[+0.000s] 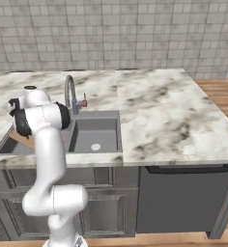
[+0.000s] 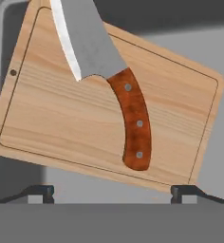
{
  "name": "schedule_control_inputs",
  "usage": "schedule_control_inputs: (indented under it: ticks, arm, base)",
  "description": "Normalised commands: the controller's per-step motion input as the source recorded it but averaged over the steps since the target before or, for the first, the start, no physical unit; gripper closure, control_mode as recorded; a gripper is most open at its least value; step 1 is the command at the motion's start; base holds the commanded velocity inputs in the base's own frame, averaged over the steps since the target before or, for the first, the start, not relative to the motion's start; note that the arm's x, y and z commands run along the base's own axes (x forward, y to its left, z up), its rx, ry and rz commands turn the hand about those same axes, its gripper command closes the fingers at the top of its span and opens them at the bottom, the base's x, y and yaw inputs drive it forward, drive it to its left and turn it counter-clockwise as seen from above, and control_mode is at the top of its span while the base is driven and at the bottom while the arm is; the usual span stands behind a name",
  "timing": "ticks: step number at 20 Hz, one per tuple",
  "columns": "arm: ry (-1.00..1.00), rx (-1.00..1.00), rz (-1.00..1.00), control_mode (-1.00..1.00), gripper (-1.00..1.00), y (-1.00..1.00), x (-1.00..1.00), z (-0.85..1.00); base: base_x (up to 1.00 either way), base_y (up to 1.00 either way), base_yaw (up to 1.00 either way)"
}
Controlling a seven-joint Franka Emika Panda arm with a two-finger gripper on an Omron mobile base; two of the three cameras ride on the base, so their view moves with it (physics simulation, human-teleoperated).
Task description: Move the cutting board and knife to the sink. Then move spray from the cabinet to the counter.
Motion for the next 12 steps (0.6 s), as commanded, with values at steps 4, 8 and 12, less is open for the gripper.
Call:
schedule_control_inputs:
  ticks: [4, 8, 12]
  arm:
    - [-0.25, 0.01, -0.04, -1.0, -1.0, -0.36, -1.0, 1.0]
    - [-0.24, 0.0, -0.07, -1.0, -1.0, -0.51, -0.96, 1.0]
    - [-0.17, 0.0, -0.04, -1.0, -1.0, -0.55, -0.71, 1.0]
  base:
    - [0.0, 0.0, 0.0]
    - [0.0, 0.0, 0.0]
    - [0.0, 0.0, 0.0]
